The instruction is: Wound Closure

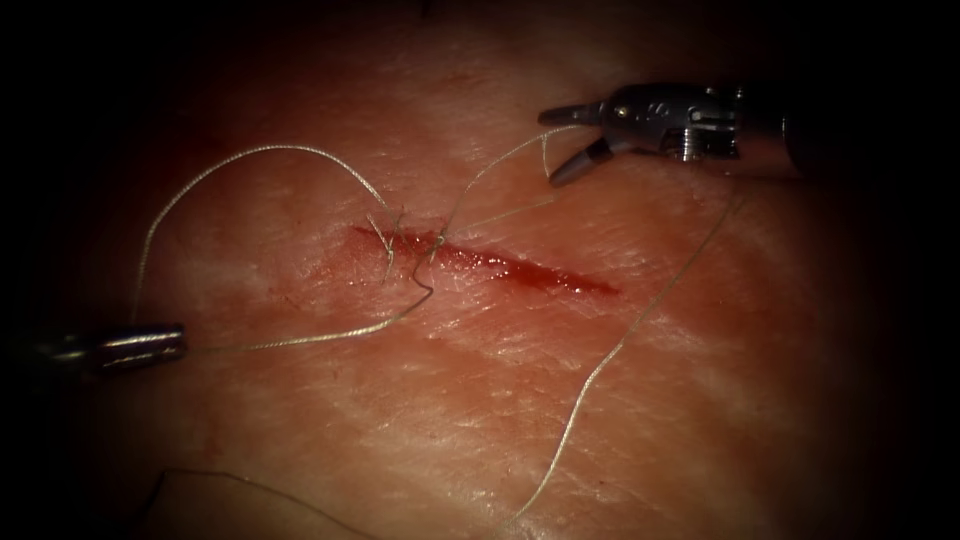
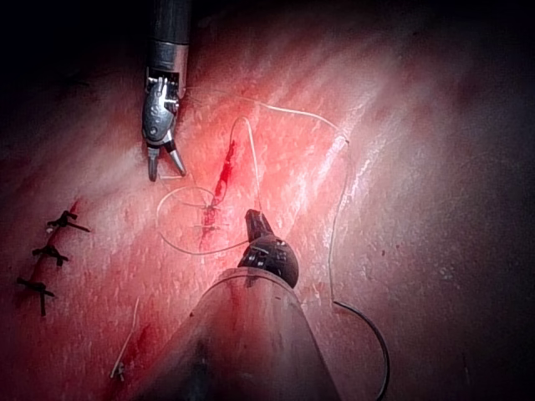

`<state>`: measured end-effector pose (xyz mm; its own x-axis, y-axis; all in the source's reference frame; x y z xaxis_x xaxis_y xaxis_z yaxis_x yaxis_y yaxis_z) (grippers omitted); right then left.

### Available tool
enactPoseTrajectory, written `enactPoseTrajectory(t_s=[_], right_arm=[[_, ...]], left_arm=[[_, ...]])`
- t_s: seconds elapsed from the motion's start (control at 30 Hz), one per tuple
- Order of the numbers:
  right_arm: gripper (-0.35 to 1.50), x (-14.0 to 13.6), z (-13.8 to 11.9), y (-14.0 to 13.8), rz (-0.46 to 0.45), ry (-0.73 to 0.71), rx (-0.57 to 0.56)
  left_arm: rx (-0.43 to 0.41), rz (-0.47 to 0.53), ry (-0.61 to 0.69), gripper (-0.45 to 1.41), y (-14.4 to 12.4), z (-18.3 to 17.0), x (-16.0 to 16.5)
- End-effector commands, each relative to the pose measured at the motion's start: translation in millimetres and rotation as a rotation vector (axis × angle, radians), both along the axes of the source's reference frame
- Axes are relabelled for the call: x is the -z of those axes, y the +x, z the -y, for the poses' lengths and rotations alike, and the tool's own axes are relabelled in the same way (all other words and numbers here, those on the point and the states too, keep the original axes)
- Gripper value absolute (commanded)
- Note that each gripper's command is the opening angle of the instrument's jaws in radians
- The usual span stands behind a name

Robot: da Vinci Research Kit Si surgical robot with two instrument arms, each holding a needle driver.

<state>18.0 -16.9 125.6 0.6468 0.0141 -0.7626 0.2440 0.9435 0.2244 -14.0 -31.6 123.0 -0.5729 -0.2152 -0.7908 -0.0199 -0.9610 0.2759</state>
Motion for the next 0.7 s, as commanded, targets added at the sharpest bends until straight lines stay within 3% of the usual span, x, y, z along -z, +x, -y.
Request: enactPoseTrajectory(t_s=[0.03, 0.3, 0.47, 0.5, 0.57, 0.63, 0.67, 0.7], right_arm=[[1.11, -0.3, -0.2, 0.2, 0.000, 0.001, 0.007], [1.11, -0.3, -0.5, -2.1, 0.049, -0.024, 0.039], [1.11, -0.7, -1.8, -3.0, 0.084, -0.037, 0.001], [1.04, -0.8, -2.0, -3.0, 0.088, -0.038, -0.012], [0.69, -1.0, -2.4, -3.0, 0.086, -0.012, -0.030], [0.12, -1.2, -2.7, -3.0, 0.095, 0.026, -0.057], [-0.03, -1.3, -2.9, -2.9, 0.100, 0.034, -0.069], [-0.35, -1.4, -3.0, -2.8, 0.109, 0.050, -0.085]], left_arm=[[-0.002, 0.001, 0.002, -0.45, -0.5, 0.4, -0.6], [-0.007, 0.010, 0.003, -0.45, 0.0, 0.4, -0.6], [-0.009, 0.007, 0.004, -0.45, -0.2, 0.4, -0.6], [-0.008, 0.007, 0.004, -0.45, -0.2, 0.4, -0.5], [-0.008, 0.007, 0.004, -0.45, -0.2, 0.4, -0.4], [-0.010, 0.009, 0.006, -0.45, -0.2, 0.5, -0.3], [-0.010, 0.009, 0.006, -0.45, -0.2, 0.5, -0.2], [-0.012, 0.007, 0.007, -0.45, -0.1, 0.5, -0.1]])
